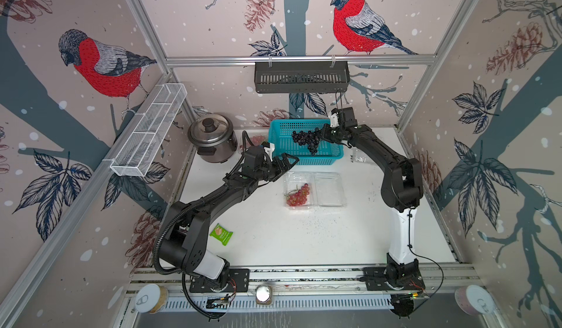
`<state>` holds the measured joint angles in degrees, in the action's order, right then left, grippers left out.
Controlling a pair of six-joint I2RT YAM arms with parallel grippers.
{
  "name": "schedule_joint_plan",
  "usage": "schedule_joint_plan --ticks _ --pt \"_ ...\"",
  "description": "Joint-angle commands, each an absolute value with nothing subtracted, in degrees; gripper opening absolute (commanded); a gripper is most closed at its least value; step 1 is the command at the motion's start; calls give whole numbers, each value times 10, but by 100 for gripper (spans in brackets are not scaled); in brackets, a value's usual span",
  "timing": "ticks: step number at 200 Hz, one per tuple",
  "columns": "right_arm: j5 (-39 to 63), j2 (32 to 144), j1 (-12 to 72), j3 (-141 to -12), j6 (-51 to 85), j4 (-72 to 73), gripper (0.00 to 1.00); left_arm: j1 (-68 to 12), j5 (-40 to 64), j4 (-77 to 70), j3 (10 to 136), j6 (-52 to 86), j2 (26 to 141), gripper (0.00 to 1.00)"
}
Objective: Pack grapes into containers
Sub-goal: Pick up the grape from the basket, then place the grape into the packing box.
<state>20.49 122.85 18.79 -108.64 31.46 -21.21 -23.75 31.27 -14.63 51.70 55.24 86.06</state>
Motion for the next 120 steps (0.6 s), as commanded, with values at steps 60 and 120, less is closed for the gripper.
schedule_joint_plan --ticks 60,120 --pt "183 1132 219 -1084 301 -248 21 -236 291 -132 498 545 807 97" --pt "149 1015 275 -970 296 -241 22 -236 272 -112 464 541 751 97"
